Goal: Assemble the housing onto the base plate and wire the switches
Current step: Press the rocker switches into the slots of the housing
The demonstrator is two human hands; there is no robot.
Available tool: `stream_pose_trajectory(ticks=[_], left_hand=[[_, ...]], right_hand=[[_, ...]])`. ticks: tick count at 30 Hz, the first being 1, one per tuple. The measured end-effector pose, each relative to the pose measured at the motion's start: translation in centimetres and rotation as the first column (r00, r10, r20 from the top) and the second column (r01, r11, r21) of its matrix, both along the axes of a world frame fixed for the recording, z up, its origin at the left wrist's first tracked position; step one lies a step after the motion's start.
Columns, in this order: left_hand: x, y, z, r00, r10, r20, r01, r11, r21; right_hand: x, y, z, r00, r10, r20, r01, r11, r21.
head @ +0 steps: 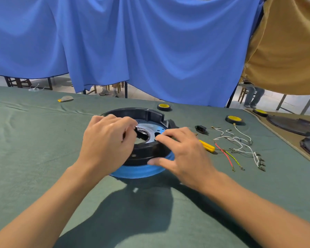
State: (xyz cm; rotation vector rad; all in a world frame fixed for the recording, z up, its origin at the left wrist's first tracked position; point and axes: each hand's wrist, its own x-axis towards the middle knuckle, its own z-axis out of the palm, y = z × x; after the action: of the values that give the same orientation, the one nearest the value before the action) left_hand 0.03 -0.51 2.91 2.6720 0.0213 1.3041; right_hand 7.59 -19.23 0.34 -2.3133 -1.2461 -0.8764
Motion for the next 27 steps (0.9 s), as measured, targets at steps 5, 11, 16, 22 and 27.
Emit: stream_pose_trajectory(ticks=[5,11,16,22,27], left_hand=[[-0.3,-1.7,-1.0,0.998,0.048,0.043,-0.051,0.996,0.074],[0.8,-4.9,-2.1,0.998,0.022,-0.053,-0.005,0.954,0.299],[1.5,-4.1,-2.6,0.998,-0.039,-0.043,0.053,0.917,0.396],[1.7,-1.2,-2.6,0.965,-0.262,0.02,0.245,0.922,0.299],[2.1,-1.0,-3.1,0.98,-0.179,0.091,0.149,0.952,0.266]], right_hand=[[-0.1,0.0,0.9,0.967,0.225,0.117,-0.247,0.941,0.232],[7.8,-5.0,1.9,0.911,-0.319,-0.262,0.35,0.933,0.08],[12.7,-6.3,1.3,0.756,-0.592,-0.277,0.49,0.794,-0.36],[15.6,-4.6,1.4,0.663,-0.66,-0.353,0.442,0.726,-0.526],[15.9,-4.2,1.3,0.702,-0.671,-0.238,0.52,0.711,-0.473]])
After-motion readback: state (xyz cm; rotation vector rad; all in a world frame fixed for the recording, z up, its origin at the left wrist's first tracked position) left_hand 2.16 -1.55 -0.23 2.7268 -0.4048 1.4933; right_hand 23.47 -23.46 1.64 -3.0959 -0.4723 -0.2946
